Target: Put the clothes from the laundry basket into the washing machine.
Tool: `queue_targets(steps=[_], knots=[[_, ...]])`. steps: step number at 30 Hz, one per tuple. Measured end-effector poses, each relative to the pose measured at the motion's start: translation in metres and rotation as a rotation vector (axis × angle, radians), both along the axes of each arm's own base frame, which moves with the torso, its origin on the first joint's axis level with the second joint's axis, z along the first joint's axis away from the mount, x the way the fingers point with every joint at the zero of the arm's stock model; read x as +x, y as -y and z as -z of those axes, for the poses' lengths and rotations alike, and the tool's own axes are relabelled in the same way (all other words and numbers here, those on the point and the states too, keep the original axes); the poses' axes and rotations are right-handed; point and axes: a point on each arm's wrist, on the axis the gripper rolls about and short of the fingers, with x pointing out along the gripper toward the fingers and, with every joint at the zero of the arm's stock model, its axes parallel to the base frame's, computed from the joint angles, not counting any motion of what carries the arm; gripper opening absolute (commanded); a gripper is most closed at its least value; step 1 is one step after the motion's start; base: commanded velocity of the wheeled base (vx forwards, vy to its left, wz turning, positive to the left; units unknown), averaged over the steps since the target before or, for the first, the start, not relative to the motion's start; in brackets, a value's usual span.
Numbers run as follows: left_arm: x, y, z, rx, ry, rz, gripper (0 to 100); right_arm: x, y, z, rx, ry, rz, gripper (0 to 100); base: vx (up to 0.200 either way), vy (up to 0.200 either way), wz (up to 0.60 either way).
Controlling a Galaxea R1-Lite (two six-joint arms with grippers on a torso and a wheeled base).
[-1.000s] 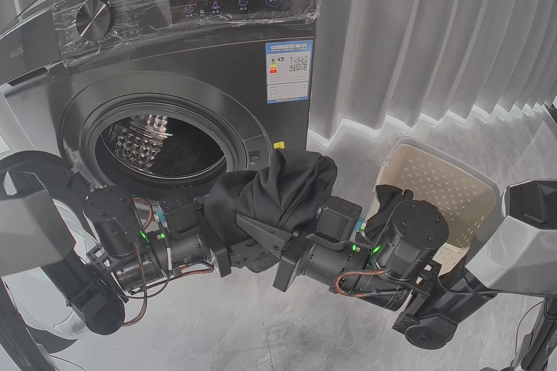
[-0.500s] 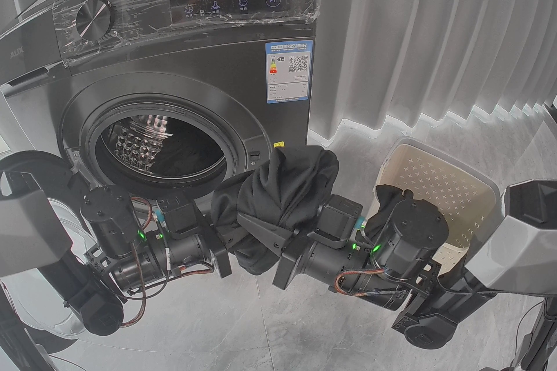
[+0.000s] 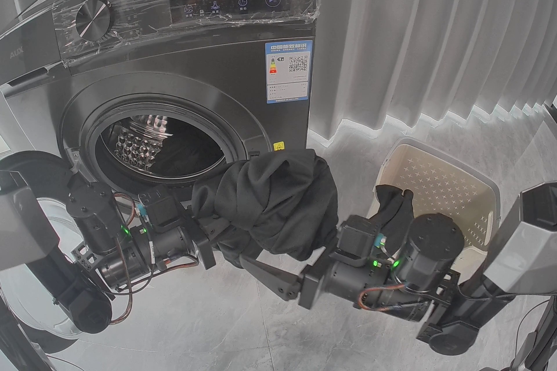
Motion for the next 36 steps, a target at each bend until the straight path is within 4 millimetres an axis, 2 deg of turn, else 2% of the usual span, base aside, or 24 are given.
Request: queue_targets(steps=[5,9,14,18,22,31,36], knots=[[-0.006,-0.006,0.001,0.007,-0.014,-0.013,0,-0.022,0.03,0.009,-0.082,-0.054,0.008,100,0.0,0.0,0.0],[-0.017,-0.013,0.002,0.016,-0.033,-0.029,0,-0.035,0.053,0.002,-0.103,-0.037,0.027,100,0.0,0.0,0.0],[-0.036,-0.022,0.003,0.028,-0.063,-0.064,0,-0.03,0.077,-0.008,-0.109,0.015,0.102,100,0.0,0.0,0.0],[-0.042,-0.026,0.004,0.032,-0.079,-0.129,0,-0.029,0.091,-0.009,-0.119,0.021,0.141,100,0.0,0.0,0.0],[-0.044,-0.028,0.006,0.034,-0.087,-0.147,0,-0.029,0.098,-0.009,-0.125,0.018,0.164,100,0.0,0.0,0.0],[-0.041,-0.036,0.007,0.038,-0.092,-0.192,0,-0.029,0.102,-0.012,-0.114,0.02,0.179,100,0.0,0.0,0.0],[-0.037,-0.045,0.007,0.039,-0.096,-0.345,0,-0.028,0.102,-0.012,-0.112,0.02,0.179,100,0.0,0.0,0.0]])
